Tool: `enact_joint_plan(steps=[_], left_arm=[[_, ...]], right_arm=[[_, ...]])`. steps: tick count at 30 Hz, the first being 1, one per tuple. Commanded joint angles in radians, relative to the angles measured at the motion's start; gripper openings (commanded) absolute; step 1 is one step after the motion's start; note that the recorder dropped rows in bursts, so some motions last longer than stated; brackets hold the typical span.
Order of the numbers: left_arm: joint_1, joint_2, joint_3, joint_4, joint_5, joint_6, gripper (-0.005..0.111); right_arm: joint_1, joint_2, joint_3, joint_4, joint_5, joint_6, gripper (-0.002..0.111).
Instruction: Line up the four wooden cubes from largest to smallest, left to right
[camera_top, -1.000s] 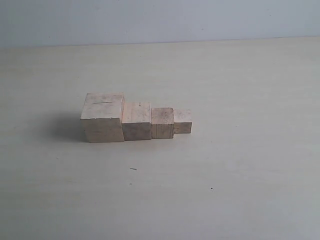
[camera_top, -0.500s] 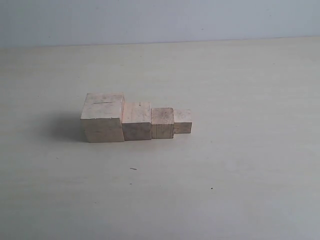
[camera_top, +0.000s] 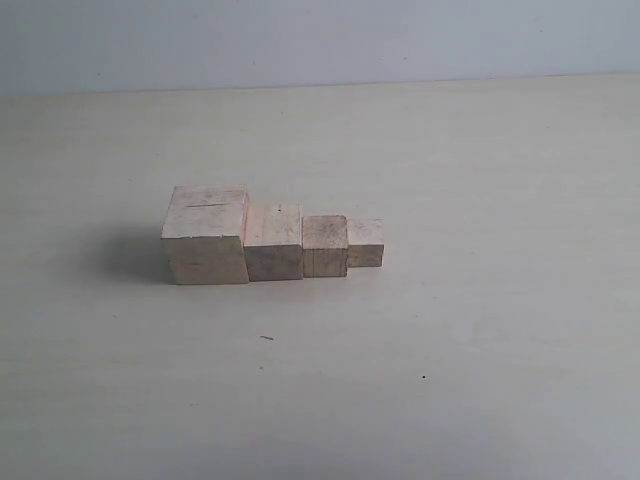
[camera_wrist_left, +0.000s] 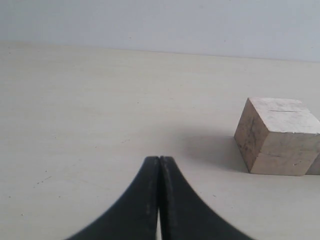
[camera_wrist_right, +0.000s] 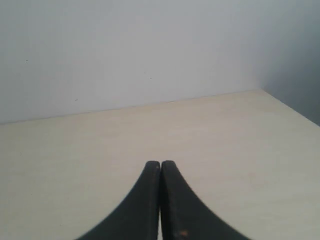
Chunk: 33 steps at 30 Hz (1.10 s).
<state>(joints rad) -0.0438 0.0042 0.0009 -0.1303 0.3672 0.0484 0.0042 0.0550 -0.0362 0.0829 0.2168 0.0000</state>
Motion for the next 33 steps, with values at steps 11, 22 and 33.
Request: enact_joint_plan(steps=[11,22,33], left_arm=[[-0.007,-0.004,-0.001,-0.003,-0.007,-0.003,0.000],[-0.007,-0.004,-0.001,-0.003,-0.007,-0.003,0.000],[-0.007,-0.004,-0.001,-0.003,-0.007,-0.003,0.000]], right_arm=[[-0.007,-0.055,0.036,-0.012,0.049,0.000,0.000],[-0.007,-0.055,0.036,-0.015,0.074,-0.015,0.000],[-0.007,-0.055,0.036,-0.038,0.123,-0.061,0.000]])
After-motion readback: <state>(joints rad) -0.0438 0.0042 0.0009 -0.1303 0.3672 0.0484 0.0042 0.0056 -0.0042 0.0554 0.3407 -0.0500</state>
